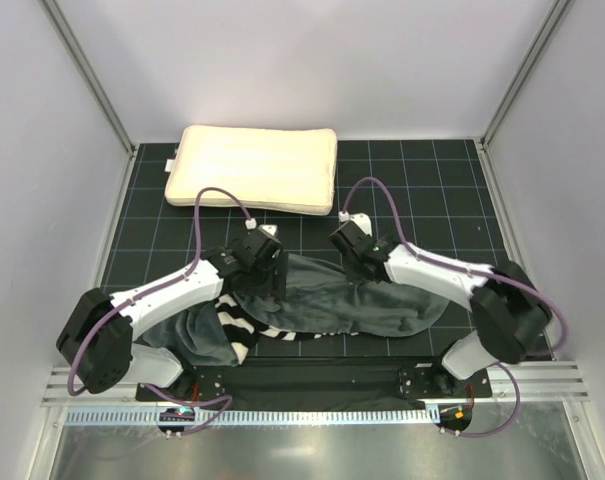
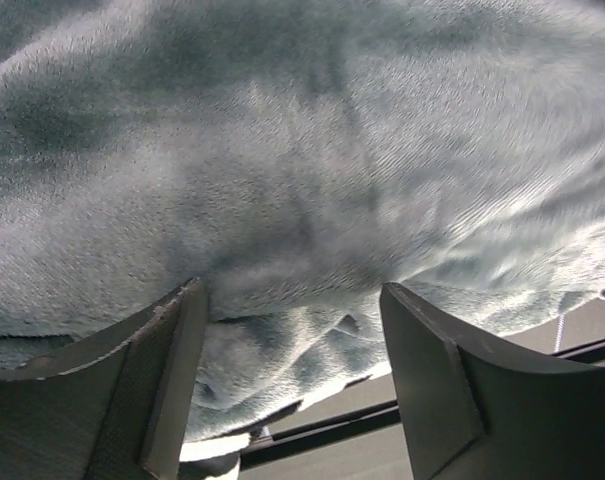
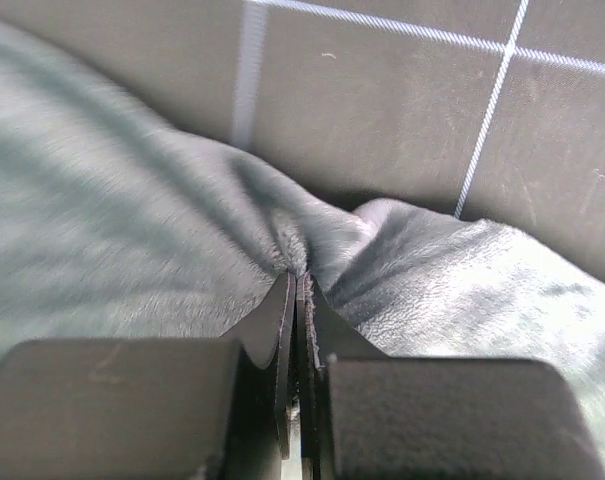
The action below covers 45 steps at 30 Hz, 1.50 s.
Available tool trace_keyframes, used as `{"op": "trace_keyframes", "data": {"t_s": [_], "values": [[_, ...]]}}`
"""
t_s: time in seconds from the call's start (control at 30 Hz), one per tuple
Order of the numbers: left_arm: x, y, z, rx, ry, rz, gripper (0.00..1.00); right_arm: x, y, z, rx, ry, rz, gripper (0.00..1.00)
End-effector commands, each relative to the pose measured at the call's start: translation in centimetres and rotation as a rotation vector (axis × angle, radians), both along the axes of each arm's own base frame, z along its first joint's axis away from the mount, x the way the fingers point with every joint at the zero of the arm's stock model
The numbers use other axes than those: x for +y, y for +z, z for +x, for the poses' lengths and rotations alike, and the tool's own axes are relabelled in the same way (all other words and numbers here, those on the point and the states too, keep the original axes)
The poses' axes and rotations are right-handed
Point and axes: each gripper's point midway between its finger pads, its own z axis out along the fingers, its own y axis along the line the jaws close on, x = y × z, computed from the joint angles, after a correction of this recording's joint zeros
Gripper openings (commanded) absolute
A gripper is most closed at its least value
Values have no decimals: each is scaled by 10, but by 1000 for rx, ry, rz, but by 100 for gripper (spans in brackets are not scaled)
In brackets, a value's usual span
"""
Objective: Put the pillow into the pillowcase
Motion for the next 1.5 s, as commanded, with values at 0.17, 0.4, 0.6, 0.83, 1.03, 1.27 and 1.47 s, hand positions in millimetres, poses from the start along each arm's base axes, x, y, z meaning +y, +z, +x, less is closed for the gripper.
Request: {"op": "trace_keyframes", "data": {"t_s": [0.17, 0.4, 0.6, 0.83, 1.03, 1.27, 1.47], "values": [[-9, 34, 5, -95, -30, -25, 78, 73, 103, -58, -355, 338, 398, 4], [-4, 53, 3, -151, -12, -25, 80, 107, 67, -154, -124, 600, 520, 11], [-4, 59, -2, -166, -40, -38, 80, 108, 51, -186, -43, 622, 389, 57], [-33, 46, 5, -161, -83, -61, 80, 78, 117, -125, -286, 361, 381, 74], [-48, 10, 17, -90, -67, 3, 77, 61, 115, -76, -272, 275, 373, 80], [-31, -38, -23, -36, 2, -22, 19, 75, 86, -42, -194, 276, 291, 83], [-28, -31, -44, -60, 37, -130, 8, 113, 72, -33, -151, 364, 341, 83]]}}
